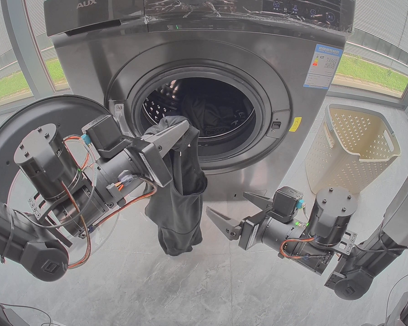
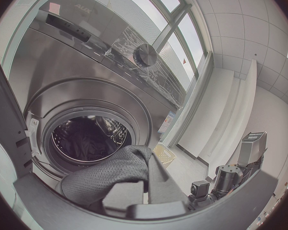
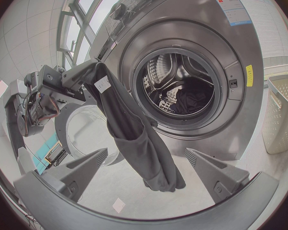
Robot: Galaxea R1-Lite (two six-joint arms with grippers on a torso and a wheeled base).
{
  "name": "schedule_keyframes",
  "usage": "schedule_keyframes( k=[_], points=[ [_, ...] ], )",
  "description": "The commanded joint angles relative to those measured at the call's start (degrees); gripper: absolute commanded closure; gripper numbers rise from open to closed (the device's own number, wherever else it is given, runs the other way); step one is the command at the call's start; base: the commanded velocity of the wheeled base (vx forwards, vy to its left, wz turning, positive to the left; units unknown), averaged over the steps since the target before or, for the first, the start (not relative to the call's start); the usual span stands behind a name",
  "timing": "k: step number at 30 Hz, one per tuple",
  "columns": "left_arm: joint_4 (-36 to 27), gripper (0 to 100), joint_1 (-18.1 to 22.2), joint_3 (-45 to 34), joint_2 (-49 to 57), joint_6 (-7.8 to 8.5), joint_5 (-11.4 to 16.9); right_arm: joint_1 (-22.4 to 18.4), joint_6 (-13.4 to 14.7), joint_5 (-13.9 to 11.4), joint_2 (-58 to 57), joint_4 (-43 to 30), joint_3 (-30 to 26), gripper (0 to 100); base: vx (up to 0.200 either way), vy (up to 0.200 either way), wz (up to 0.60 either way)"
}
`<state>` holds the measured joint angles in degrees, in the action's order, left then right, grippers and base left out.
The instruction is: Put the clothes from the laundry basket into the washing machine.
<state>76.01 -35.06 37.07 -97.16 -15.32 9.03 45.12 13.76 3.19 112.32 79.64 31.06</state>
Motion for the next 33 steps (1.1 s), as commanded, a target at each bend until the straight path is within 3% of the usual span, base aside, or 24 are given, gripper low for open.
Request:
schedule_keyframes(
  k=[1, 4, 21, 32, 33],
  points=[
    [0.8, 100, 0.0, -0.4, 0.8, 0.12, -0.1, -2.1, -1.2, -2.0, 4.3, 2.7, 0.3, 0, 0.000, 0.000, 0.00],
    [1.0, 100, 0.0, -0.4, 1.4, 0.12, 0.0, -2.9, -2.9, -2.8, 6.8, 5.7, 0.8, 0, 0.000, 0.000, 0.00],
    [1.2, 100, -0.1, -0.6, 1.5, 0.21, 0.1, -2.3, -3.3, -4.3, 11.7, 5.3, 10.0, 0, 0.000, 0.000, 0.00],
    [2.2, 100, -0.6, -1.0, 1.5, 0.21, 0.1, -2.1, -4.8, -6.1, 17.7, 5.4, 21.6, 0, 0.000, 0.000, 0.00],
    [2.2, 100, -0.6, -1.1, 1.5, 0.21, 0.1, -2.1, -4.8, -6.1, 18.0, 5.6, 22.4, 100, 0.000, 0.000, 0.00]
  ],
)
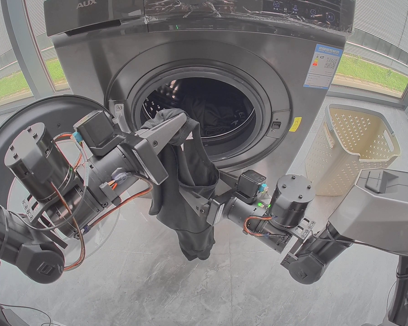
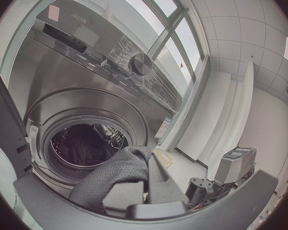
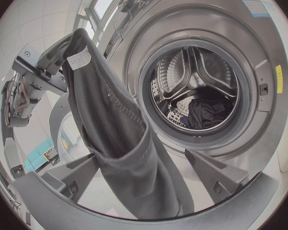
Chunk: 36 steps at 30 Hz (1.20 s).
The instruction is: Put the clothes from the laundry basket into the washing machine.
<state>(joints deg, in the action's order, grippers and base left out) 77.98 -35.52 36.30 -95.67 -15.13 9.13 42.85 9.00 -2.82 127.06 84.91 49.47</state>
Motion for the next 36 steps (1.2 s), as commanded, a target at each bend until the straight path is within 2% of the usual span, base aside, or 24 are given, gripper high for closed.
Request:
schedule_keyframes(
  k=[1, 7, 14, 19, 26, 34, 35, 36],
  points=[
    [0.2, 100, -0.1, -0.4, 0.0, 0.01, 0.0, 0.2, 0.0, -0.1, 3.4, 0.4, 4.4, 100, 0.000, 0.000, 0.00],
    [0.2, 100, 0.5, -0.6, 0.0, -0.08, -0.1, -0.7, 0.0, 0.4, 1.4, 0.1, 3.2, 100, 0.000, 0.000, 0.00],
    [0.2, 100, 3.9, -1.0, -0.6, 0.19, 0.0, -2.9, -0.1, 0.4, -7.4, -0.4, -4.7, 100, 0.000, 0.000, 0.00],
    [0.2, 100, 5.6, -1.0, -0.8, 0.63, 0.0, -4.9, -0.8, 0.4, -11.7, -0.8, -5.0, 100, 0.000, 0.000, 0.00],
    [0.2, 100, 5.6, -1.1, -0.8, 0.89, -0.1, -4.8, -1.1, 0.4, -14.7, -0.7, -5.4, 100, 0.000, 0.000, 0.00],
    [1.3, 100, 5.0, -0.4, -0.4, 0.98, -0.1, -3.4, -1.1, 0.3, -11.0, -0.7, -8.6, 100, 0.000, 0.000, 0.00],
    [1.5, 100, 5.0, -0.3, -0.4, 0.98, -0.1, -3.4, -1.2, 0.3, -10.5, -0.8, -8.7, 0, 0.000, 0.000, 0.00],
    [1.6, 100, 5.0, 0.1, -0.2, 1.07, -0.1, -3.4, -1.2, 0.2, -9.5, -0.8, -8.6, 0, 0.000, 0.000, 0.00]
  ],
)
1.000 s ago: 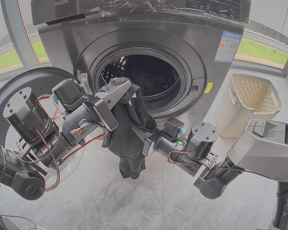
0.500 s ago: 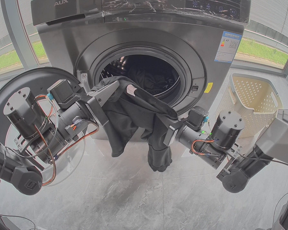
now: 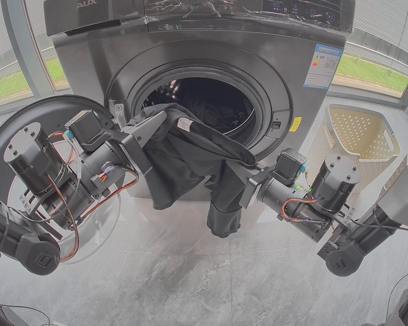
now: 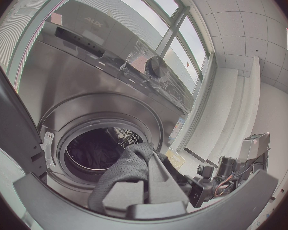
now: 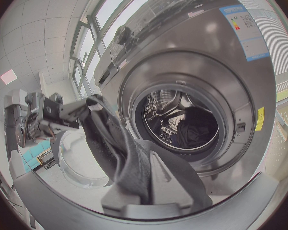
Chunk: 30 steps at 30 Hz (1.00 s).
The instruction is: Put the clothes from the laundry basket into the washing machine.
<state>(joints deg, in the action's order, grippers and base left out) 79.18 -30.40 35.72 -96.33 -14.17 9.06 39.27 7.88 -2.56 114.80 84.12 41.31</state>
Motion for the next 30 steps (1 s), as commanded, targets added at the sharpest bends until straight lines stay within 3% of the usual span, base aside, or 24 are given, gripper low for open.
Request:
schedule_keyframes(
  k=[1, 5, 15, 30],
  points=[
    [0.4, 100, -0.2, 0.8, 0.5, 0.10, 0.0, 0.2, -0.1, -0.2, 3.3, 0.0, -0.5, 0, 0.000, 0.000, 0.00],
    [0.4, 100, -0.6, 0.8, 0.4, 1.25, 0.0, 0.0, -0.1, -0.3, 5.8, -0.1, -0.5, 0, 0.000, 0.000, 0.00],
    [0.4, 100, -0.7, 0.4, 0.4, 2.04, 0.0, 0.8, -0.1, -0.2, 9.0, 0.0, 0.1, 0, 0.000, 0.000, 0.00],
    [0.4, 100, -0.6, 0.2, 0.4, 2.04, 0.0, 0.2, -0.1, -0.7, 10.3, 0.0, 4.5, 0, 0.000, 0.000, 0.00]
  ],
)
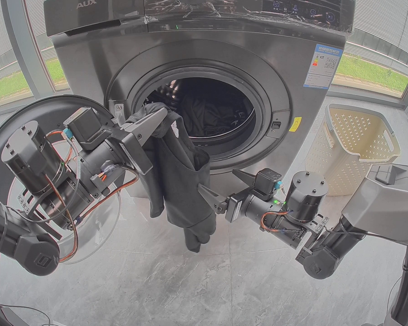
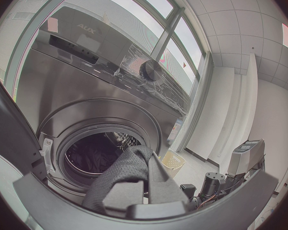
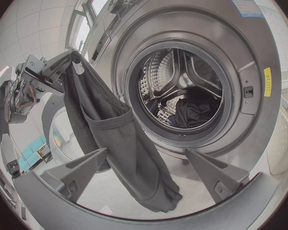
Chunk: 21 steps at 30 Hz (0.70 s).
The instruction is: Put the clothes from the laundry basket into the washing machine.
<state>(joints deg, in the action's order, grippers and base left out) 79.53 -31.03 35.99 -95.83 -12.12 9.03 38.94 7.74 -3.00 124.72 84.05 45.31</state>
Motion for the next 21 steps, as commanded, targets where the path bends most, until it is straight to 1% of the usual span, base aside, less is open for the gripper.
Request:
schedule_keyframes(
  k=[1, 4, 6, 9, 10, 12, 14, 16, 18, 21],
  points=[
    [0.0, 100, 0.0, 0.0, -0.1, -0.01, 0.0, 1.0, 0.0, -0.7, 0.3, 0.2, 0.6, 0, 0.000, 0.000, 0.00],
    [0.1, 100, 0.0, -0.1, -0.1, -0.01, 0.0, 2.5, 0.1, -2.5, 0.5, 0.3, 1.5, 0, 0.000, 0.000, 0.00],
    [0.1, 100, 0.0, -0.1, -0.1, -0.01, 0.1, 2.6, 0.1, -2.5, 1.4, 0.1, 3.0, 0, 0.000, 0.000, 0.00],
    [0.1, 100, -0.1, -0.1, 0.0, -0.01, 0.1, 2.1, 0.1, -2.5, 5.3, 0.8, 8.2, 0, 0.000, 0.000, 0.00],
    [0.2, 100, 0.0, -0.1, 0.0, -0.01, 0.0, 1.9, 0.1, -2.6, 6.7, 1.0, 10.4, 100, 0.000, 0.000, 0.00],
    [0.2, 100, 0.0, -0.1, 0.0, -0.01, 0.0, 2.2, 0.2, -2.5, 7.6, 1.1, 13.0, 100, 0.000, 0.000, 0.00],
    [0.2, 100, 0.1, -0.1, 0.0, -0.01, 0.1, 2.5, 0.2, -2.2, 7.5, 1.1, 13.3, 100, 0.000, 0.000, 0.00],
    [0.2, 100, 0.4, -0.1, -0.1, -0.01, 0.1, 2.5, 0.2, -2.0, 6.9, 0.8, 12.6, 100, 0.000, 0.000, 0.00],
    [0.2, 100, 0.5, 0.0, -0.1, -0.01, 0.1, 2.5, 0.2, -1.6, 5.8, 0.7, 10.8, 100, 0.000, 0.000, 0.00],
    [0.2, 100, 0.7, 0.0, -0.2, -0.01, 0.0, 2.5, 0.1, -1.6, 2.8, 0.4, 8.0, 100, 0.000, 0.000, 0.00]
  ],
)
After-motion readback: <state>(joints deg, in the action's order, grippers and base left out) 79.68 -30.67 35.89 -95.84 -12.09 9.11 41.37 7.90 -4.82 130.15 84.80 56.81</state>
